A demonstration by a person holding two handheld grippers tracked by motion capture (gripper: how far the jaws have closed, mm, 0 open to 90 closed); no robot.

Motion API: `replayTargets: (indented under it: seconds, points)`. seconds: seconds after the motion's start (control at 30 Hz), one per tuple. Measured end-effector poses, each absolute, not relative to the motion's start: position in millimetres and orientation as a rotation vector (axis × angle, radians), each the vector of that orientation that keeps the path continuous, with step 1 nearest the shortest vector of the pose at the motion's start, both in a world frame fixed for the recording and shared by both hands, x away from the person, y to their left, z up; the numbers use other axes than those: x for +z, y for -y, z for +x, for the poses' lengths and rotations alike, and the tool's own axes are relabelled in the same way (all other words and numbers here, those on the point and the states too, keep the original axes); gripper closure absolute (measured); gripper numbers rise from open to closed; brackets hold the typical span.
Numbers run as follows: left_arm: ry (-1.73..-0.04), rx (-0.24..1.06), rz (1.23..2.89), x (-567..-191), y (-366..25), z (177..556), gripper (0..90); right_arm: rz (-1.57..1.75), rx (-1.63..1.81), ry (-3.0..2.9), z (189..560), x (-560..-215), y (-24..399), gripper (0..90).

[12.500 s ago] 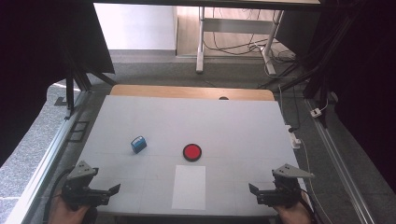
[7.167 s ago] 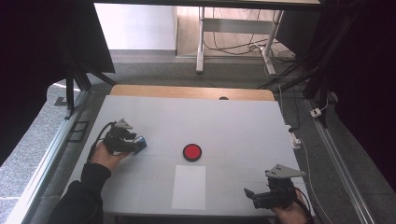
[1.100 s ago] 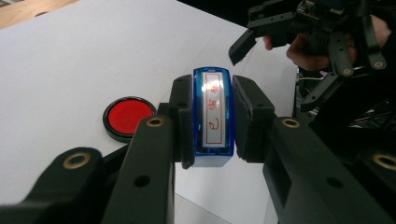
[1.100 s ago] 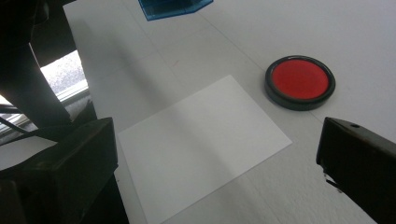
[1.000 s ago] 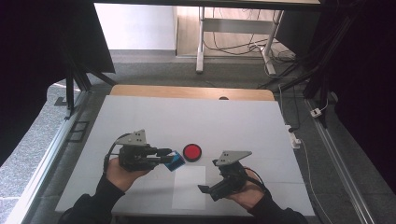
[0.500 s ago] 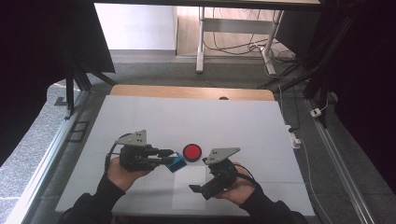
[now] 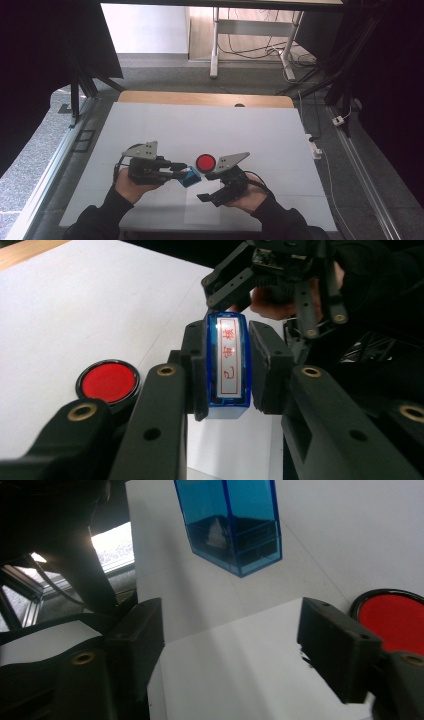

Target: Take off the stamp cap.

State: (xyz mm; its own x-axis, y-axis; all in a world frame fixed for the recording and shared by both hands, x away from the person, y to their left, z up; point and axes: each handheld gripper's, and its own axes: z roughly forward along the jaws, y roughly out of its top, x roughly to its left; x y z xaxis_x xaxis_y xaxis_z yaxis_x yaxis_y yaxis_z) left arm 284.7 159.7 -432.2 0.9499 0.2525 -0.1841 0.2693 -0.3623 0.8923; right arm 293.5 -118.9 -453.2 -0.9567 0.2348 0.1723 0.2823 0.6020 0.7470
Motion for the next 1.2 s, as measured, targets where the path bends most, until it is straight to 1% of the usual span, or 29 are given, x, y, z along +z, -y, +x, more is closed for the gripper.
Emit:
replayTargets:
  seconds: [0.03,0.07,0.1,0.13,0.17,0.23,0.53,0.63,0.87,1.2]
  points:
    - [-0.368,-0.022,1.957,-432.1,-159.5,284.6,71.1,-0.432,-1.304,2.758,294.4,-453.4,118.2,31.1]
    - [-0.361,-0.023,1.956,-432.1,-159.2,284.4,71.2,-0.409,-1.303,2.751,296.3,-453.4,116.9,36.0]
    - [-0.355,-0.025,1.955,-432.0,-158.9,284.2,71.2,-0.409,-1.303,2.751,296.3,-453.4,116.9,36.0]
    - [-0.346,-0.029,1.954,-432.0,-158.6,284.0,71.1,-0.382,-1.310,2.746,297.9,-453.3,115.7,39.8]
    - [-0.337,-0.032,1.952,-432.1,-158.3,284.0,71.1,-0.382,-1.310,2.746,297.9,-453.3,115.7,39.8]
    - [-0.322,-0.038,1.949,-432.2,-157.7,283.8,71.1,-0.350,-1.319,2.739,299.0,-452.6,114.5,44.4]
    - [-0.259,-0.060,1.922,-431.5,-157.3,282.3,71.1,-0.273,-1.378,2.677,301.0,-449.1,111.6,56.2]
    - [-0.242,-0.059,1.920,-431.4,-156.8,281.7,71.1,-0.249,-1.380,2.657,301.2,-448.3,111.6,59.4]
    - [-0.212,-0.062,1.917,-431.3,-155.3,280.8,71.1,-0.218,-1.374,2.638,299.7,-446.9,109.9,63.8]
    - [-0.172,-0.042,1.889,-429.8,-157.2,279.0,71.1,-0.231,-1.378,2.572,301.4,-445.9,110.8,68.2]
